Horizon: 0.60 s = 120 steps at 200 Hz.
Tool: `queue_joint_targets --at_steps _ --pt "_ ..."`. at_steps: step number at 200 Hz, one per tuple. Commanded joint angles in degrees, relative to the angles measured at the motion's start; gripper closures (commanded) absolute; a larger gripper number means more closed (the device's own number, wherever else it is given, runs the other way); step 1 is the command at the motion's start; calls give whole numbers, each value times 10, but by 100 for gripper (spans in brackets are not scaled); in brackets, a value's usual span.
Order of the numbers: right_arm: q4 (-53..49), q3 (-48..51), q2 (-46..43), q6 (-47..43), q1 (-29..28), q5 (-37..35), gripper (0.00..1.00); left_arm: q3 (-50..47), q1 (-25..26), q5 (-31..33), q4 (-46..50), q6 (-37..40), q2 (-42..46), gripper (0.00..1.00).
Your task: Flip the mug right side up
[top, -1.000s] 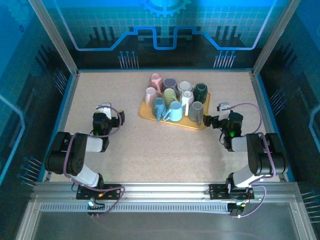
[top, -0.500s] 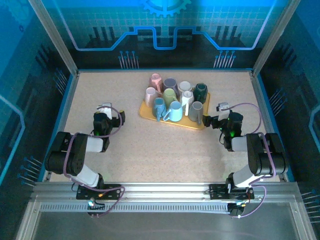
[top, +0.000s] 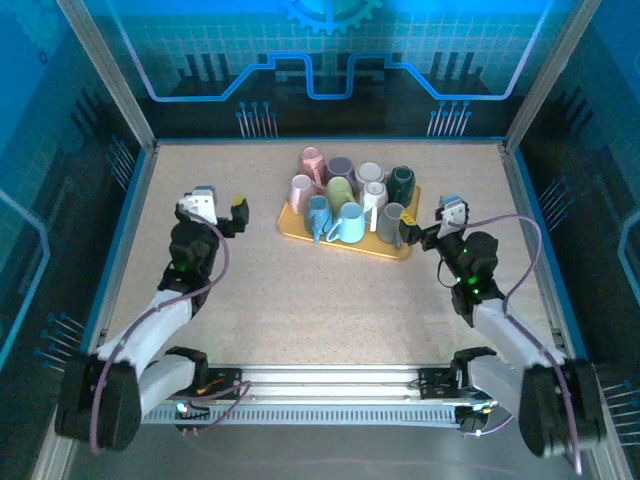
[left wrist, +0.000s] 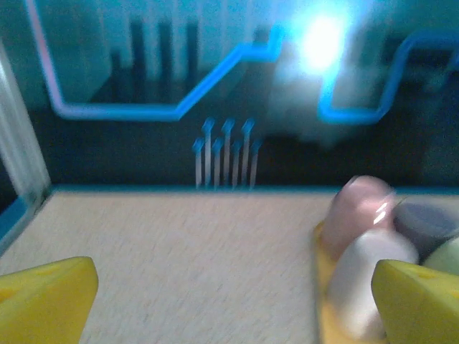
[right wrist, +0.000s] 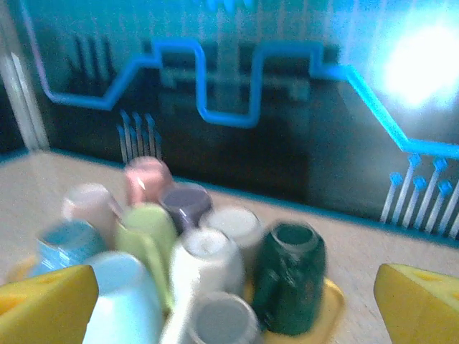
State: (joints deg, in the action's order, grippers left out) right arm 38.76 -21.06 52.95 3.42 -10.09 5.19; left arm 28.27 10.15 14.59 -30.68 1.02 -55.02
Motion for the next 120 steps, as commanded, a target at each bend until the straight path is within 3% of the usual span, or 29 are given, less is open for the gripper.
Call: queue_joint_targets --at_steps 1,17,29,50,69,87,101,120 --pt "-125 -34 -88 79 -80 -75 0 58 51 -30 166 -57 91 1" --pt "-215 -54 -136 80 -159 -83 0 46 108 -61 188 -144 151 1" --pt "-291 -73 -159 74 -216 -99 0 56 154 -48 245 -200 178 1" --pt "-454 -145 -162 166 -310 -282 0 123 237 -22 421 -221 175 1" --pt "-636 -260 -97 171 -365 -364 0 170 301 -12 553 -236 139 1" --pt "-746 -359 -33 136 -359 -314 0 197 330 10 645 -280 112 1" --pt "-766 -374 -9 203 -339 -354 0 214 327 10 687 -312 100 1" --pt "-744 -378 12 206 -242 -188 0 236 323 23 742 -333 99 1"
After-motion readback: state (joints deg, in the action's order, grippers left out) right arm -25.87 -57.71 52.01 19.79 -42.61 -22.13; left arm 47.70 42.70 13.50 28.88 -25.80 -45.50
